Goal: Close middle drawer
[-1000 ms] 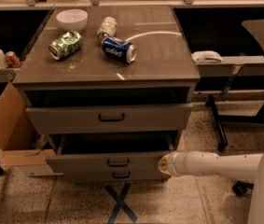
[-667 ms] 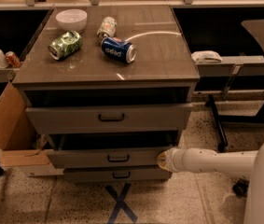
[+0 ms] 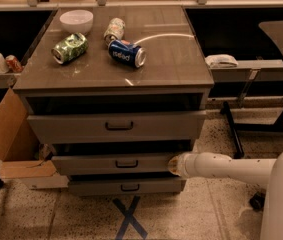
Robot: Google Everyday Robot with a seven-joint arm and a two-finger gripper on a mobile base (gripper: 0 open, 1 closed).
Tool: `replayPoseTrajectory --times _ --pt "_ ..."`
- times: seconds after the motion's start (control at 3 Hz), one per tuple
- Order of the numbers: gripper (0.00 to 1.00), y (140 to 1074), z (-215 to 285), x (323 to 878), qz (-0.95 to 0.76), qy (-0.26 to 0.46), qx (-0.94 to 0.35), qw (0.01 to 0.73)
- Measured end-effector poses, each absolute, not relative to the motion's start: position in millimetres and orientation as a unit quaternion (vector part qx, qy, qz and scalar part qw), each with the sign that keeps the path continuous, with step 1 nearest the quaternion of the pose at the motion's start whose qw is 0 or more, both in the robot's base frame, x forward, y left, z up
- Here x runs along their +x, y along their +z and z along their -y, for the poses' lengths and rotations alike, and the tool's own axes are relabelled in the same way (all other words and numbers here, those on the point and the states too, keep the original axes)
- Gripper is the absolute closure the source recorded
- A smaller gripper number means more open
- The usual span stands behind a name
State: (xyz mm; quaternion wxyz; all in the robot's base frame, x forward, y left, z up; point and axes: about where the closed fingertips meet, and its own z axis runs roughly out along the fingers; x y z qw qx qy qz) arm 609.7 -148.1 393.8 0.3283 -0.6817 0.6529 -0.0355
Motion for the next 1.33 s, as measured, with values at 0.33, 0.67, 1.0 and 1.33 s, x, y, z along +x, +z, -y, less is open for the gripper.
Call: replayPoseTrajectory --times 0.33,0.67,1.0,1.33 --pt "1.00 395.9 147.3 620.2 -0.652 -0.034 -0.681 0.332" --pt "1.00 400.0 145.6 625.4 -0.647 -0.026 -0.684 0.337" --pt "1.00 419.0 137.5 603.4 -0.614 0.004 -0.712 0.340" --pt "1.00 439.4 126.3 556.2 -0.575 0.050 -0.746 0.331"
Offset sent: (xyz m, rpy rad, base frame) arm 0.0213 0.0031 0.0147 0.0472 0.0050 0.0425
